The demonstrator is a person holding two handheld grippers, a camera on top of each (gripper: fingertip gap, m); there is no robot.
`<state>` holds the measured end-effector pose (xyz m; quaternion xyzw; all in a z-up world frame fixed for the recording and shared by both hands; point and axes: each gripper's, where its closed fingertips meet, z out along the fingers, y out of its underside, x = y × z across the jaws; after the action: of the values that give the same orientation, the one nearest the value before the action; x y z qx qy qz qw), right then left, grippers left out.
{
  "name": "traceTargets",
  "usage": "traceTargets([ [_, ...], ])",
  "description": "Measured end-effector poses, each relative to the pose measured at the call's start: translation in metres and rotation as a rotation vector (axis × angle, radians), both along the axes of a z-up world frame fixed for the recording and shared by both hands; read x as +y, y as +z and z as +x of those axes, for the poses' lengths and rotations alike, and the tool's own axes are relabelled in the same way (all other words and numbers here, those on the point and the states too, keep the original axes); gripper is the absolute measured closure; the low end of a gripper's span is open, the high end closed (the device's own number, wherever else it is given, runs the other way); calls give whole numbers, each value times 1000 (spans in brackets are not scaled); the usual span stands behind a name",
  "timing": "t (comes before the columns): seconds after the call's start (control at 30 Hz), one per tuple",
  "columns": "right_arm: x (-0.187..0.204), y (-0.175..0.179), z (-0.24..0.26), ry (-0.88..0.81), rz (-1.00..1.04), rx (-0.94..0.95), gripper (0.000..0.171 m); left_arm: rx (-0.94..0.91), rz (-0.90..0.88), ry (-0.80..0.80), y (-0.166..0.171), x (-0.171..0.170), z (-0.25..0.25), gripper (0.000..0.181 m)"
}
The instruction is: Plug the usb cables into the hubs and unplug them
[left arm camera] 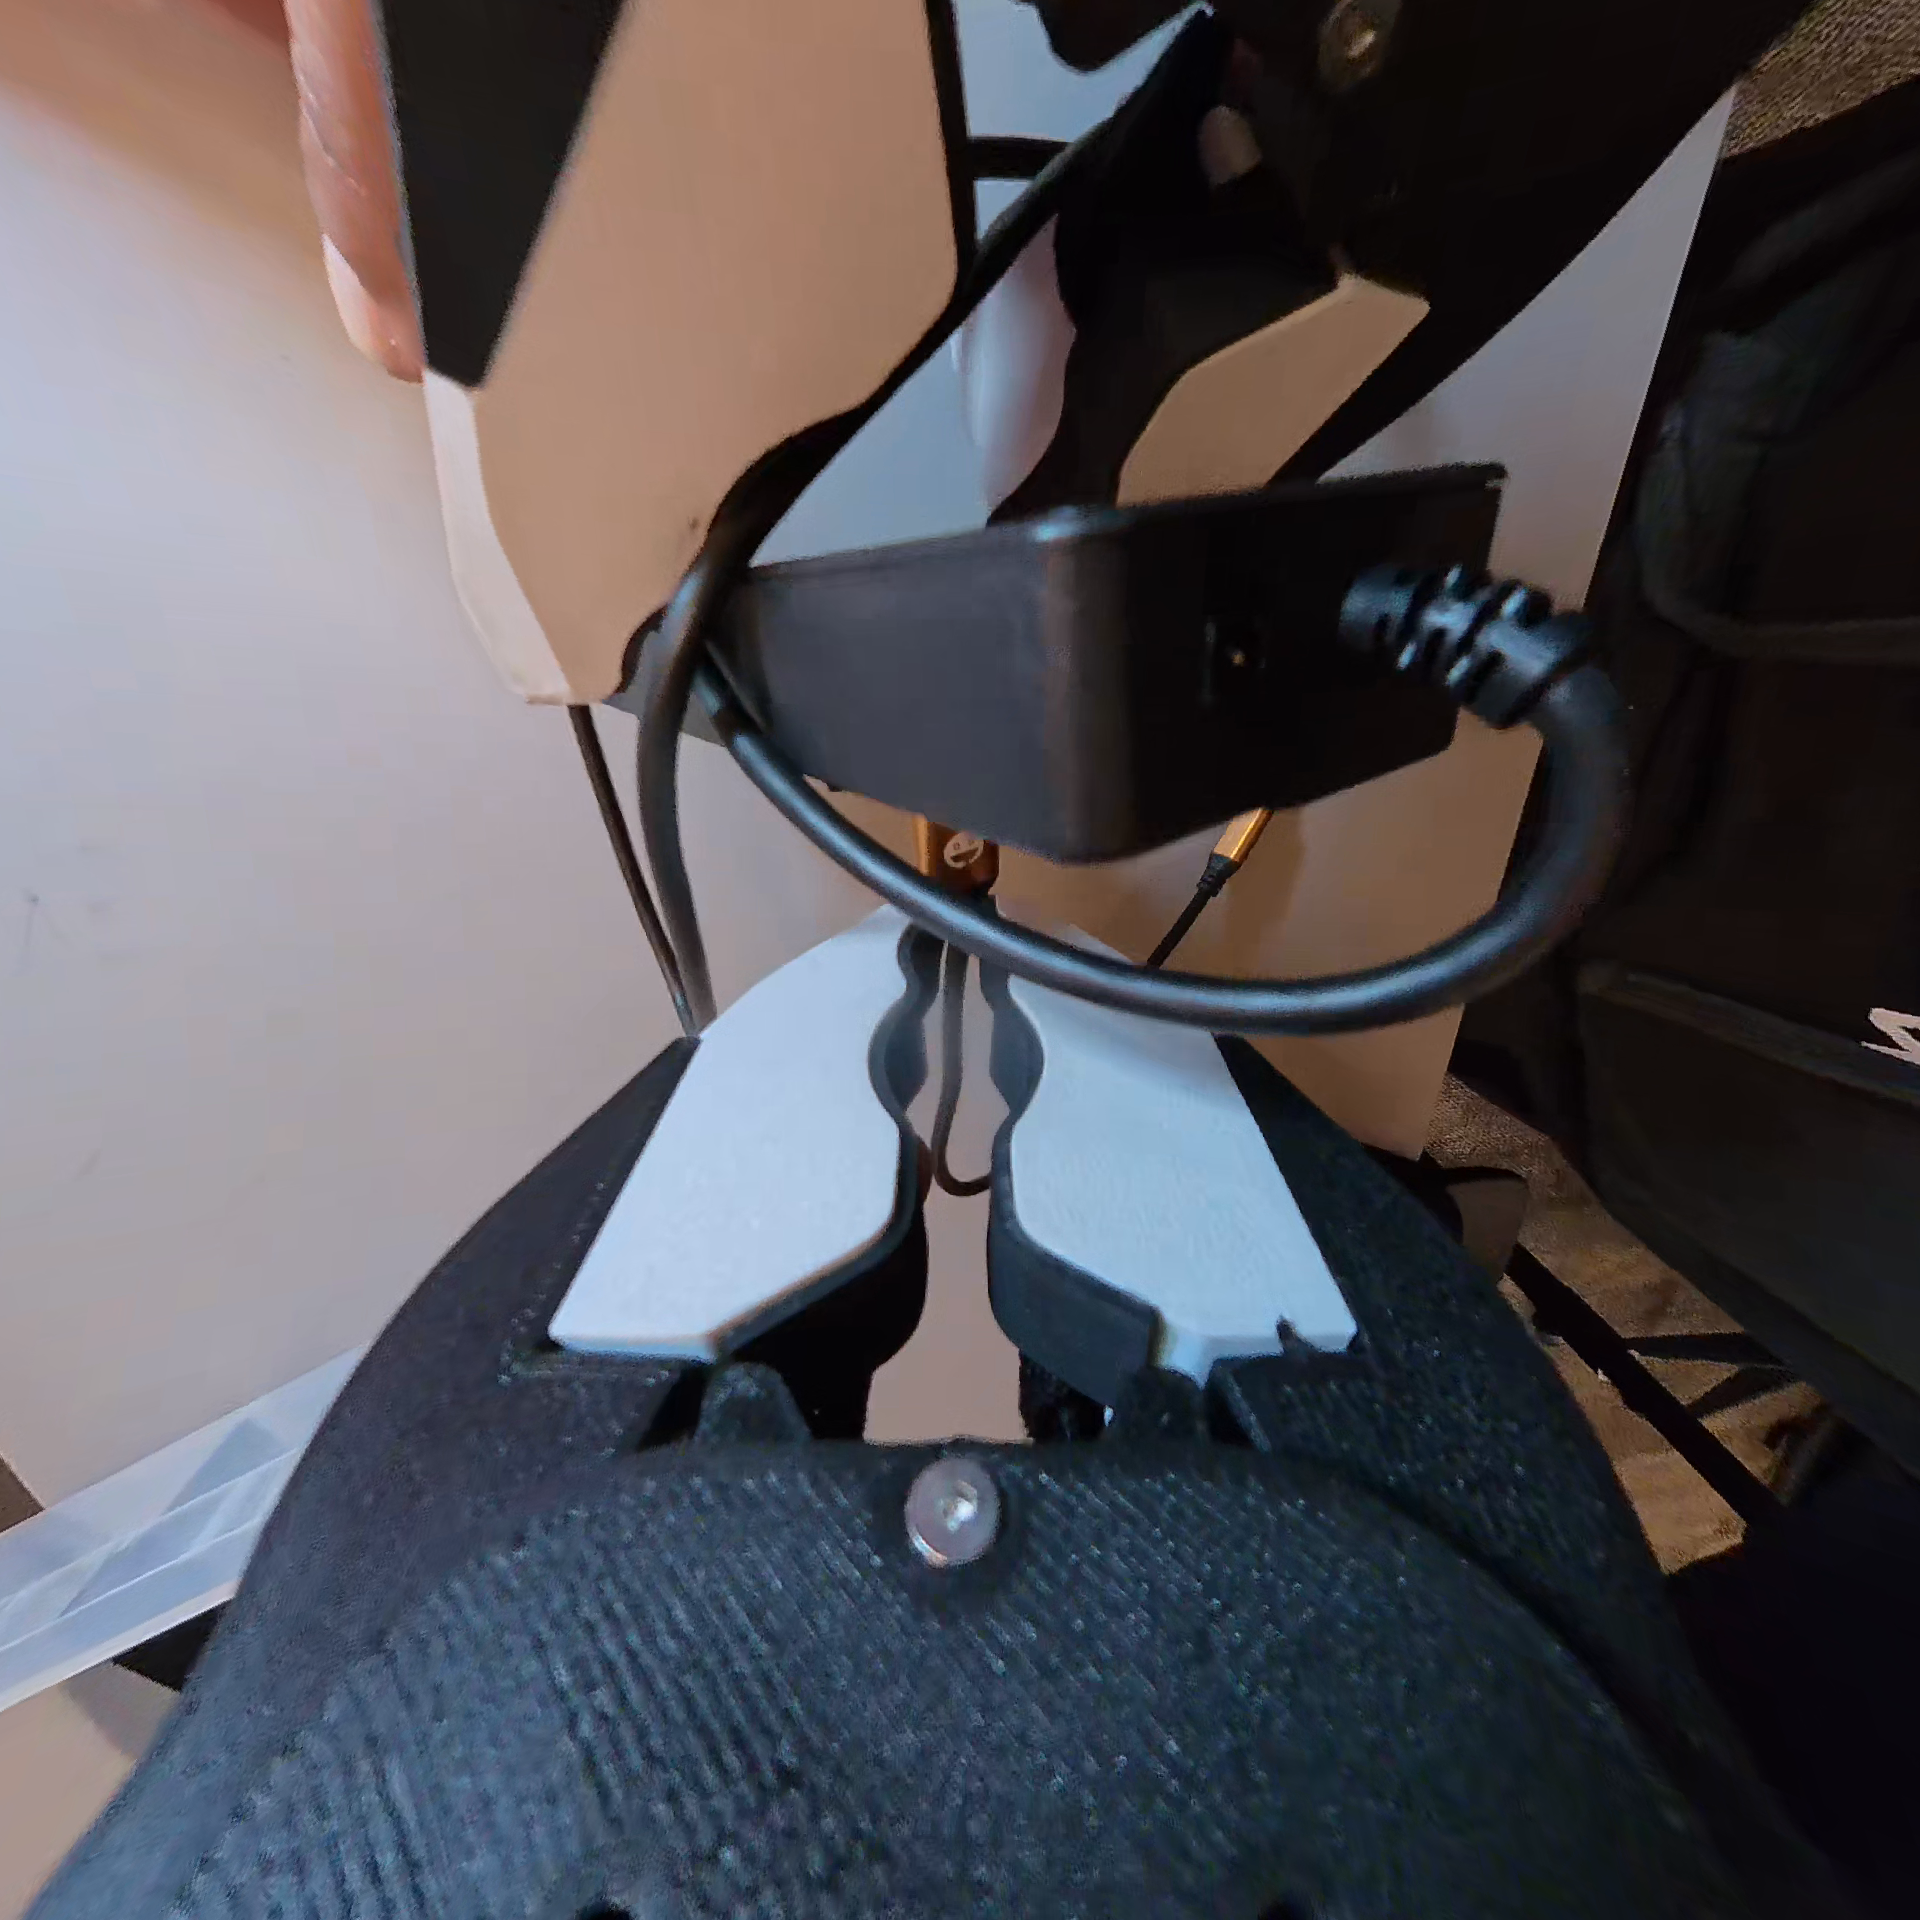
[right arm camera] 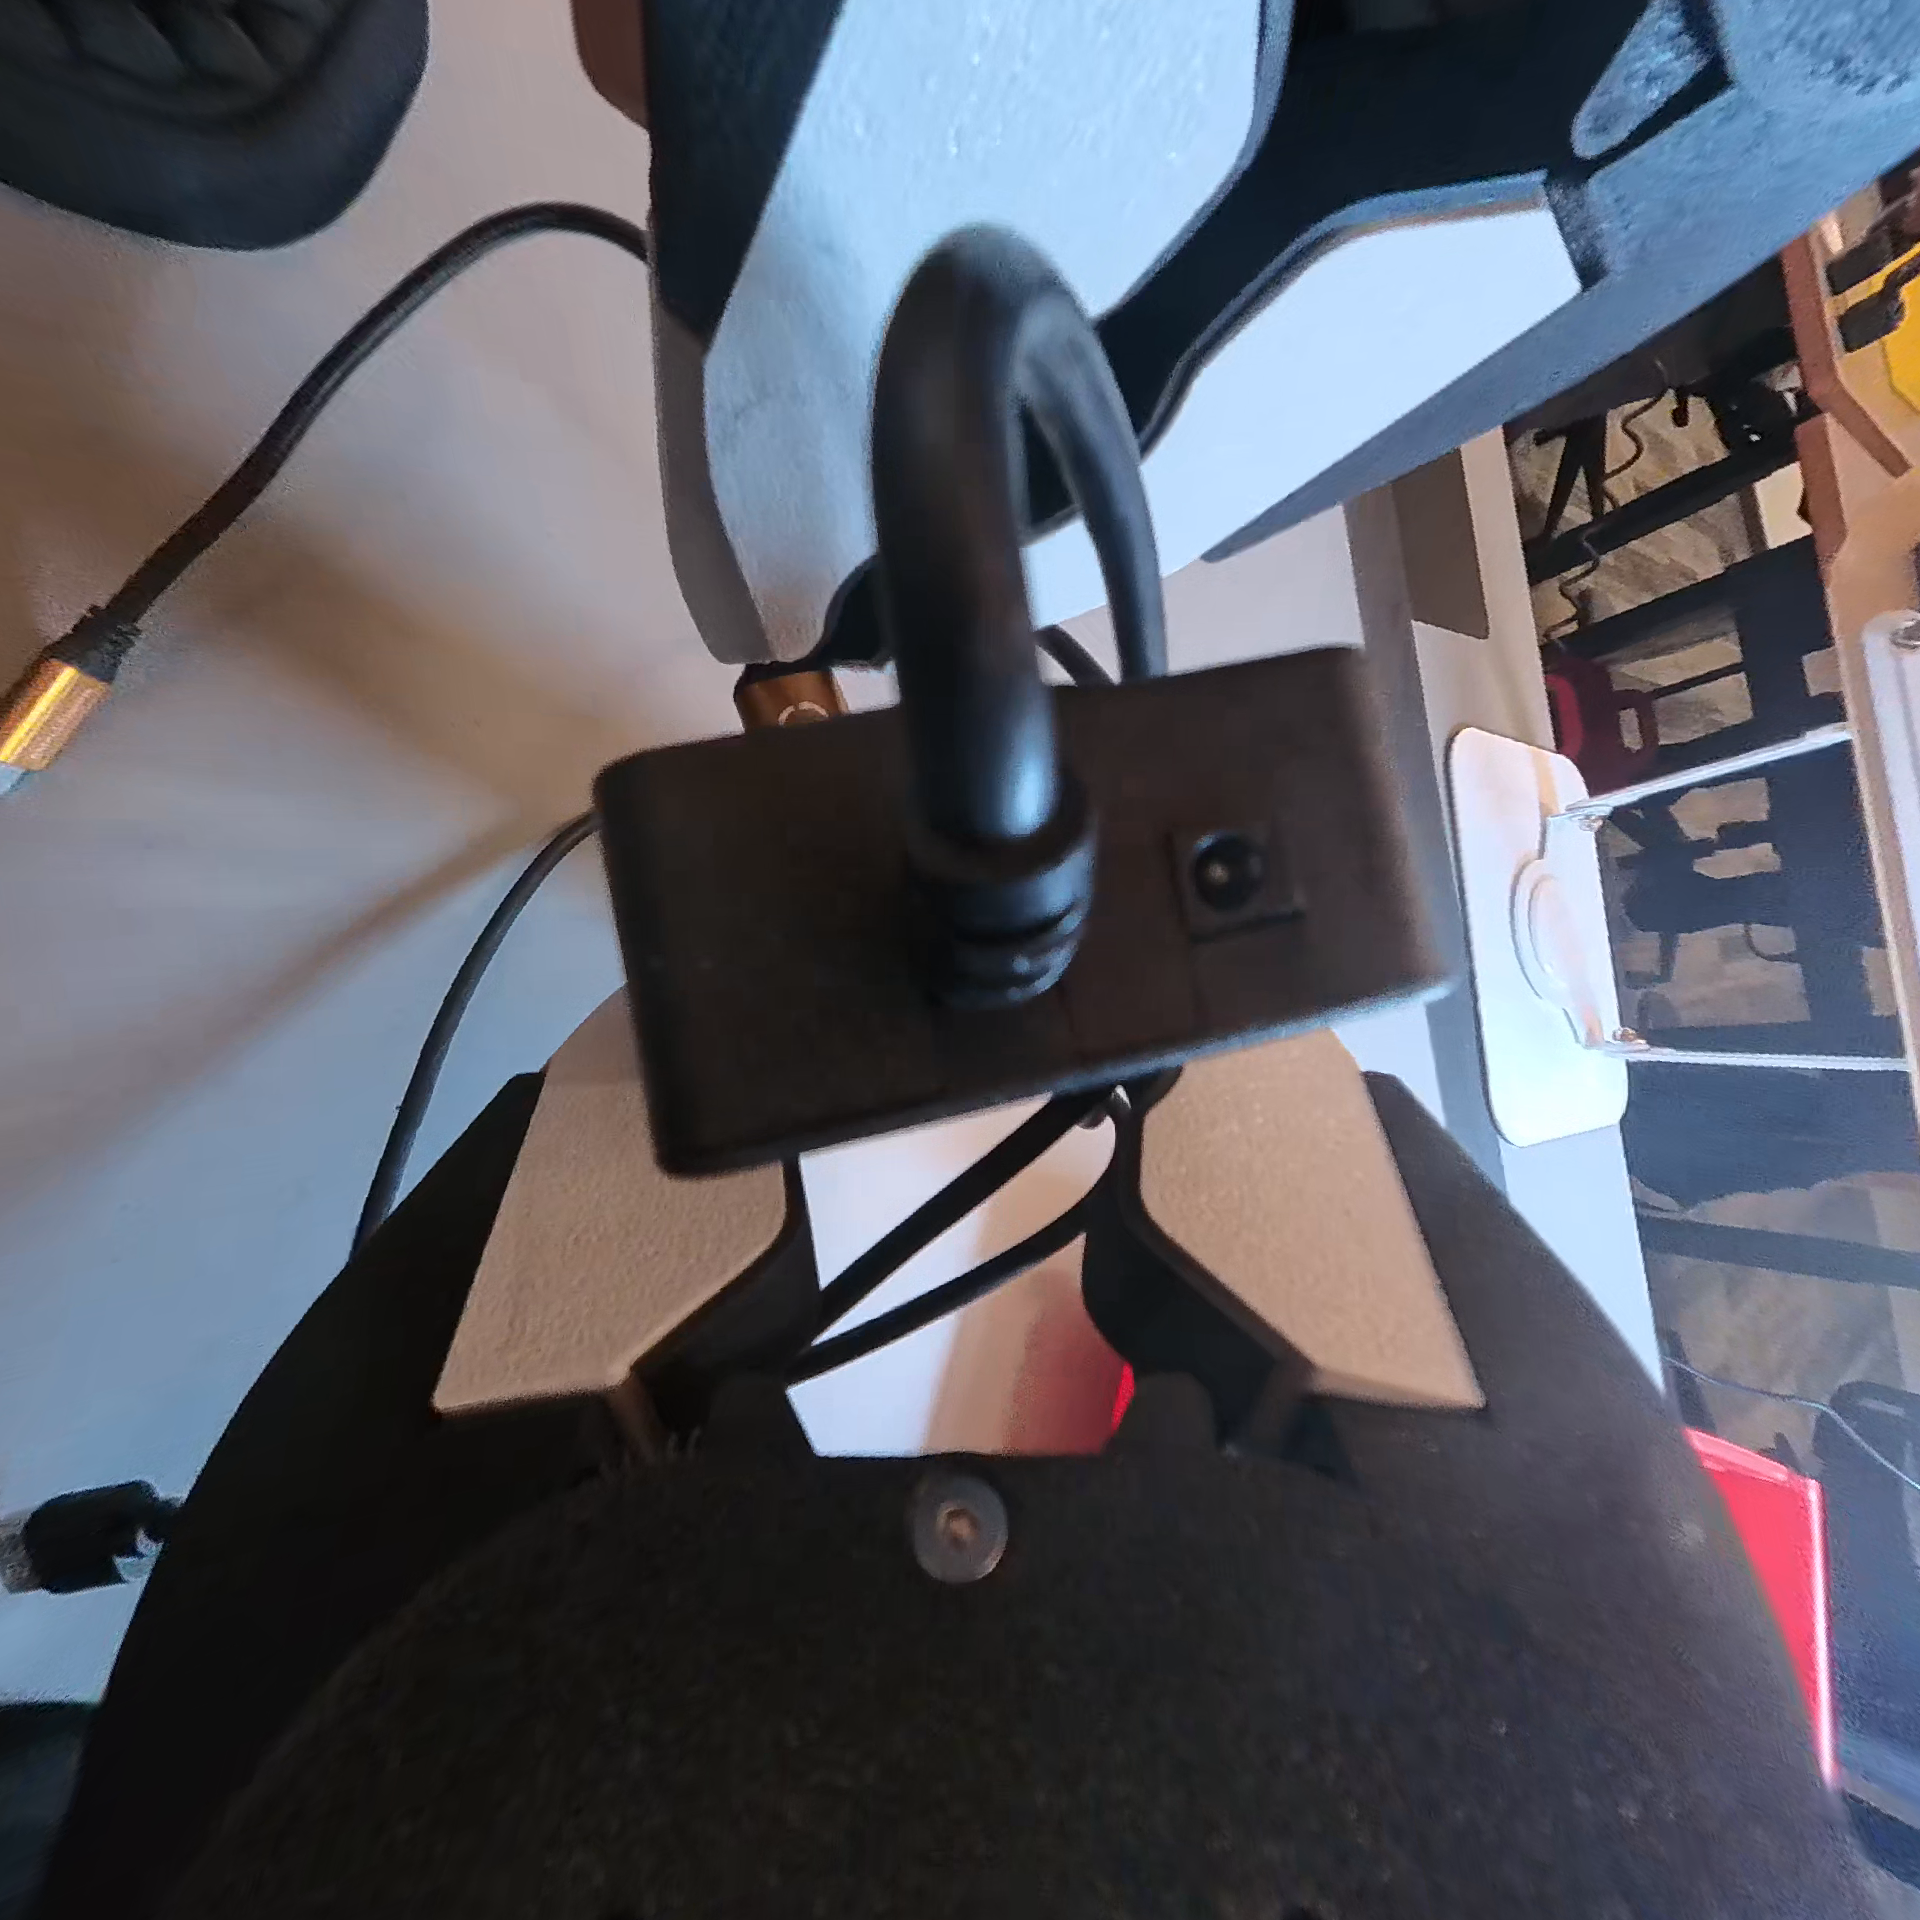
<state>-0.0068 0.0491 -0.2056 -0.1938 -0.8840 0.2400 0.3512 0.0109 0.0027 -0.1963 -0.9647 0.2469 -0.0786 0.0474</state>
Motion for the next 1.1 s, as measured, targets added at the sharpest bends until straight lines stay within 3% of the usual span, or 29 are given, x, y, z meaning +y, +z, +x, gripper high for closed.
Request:
traceTargets([
  [0.43,9,0,1,-24,85,17,108,22,19,-8,0,8,2,175],
  [0.7,16,-1,7,-30,16,30,108,-173,261,29,8,25,13,176],
  [1.0,18,-4,7,-51,-15,35,108,-231,408,75,6,30,13,176],
  [1.1,9,5,6,-41,-157,37,108,-353,611,93,48,35,12,179],
])
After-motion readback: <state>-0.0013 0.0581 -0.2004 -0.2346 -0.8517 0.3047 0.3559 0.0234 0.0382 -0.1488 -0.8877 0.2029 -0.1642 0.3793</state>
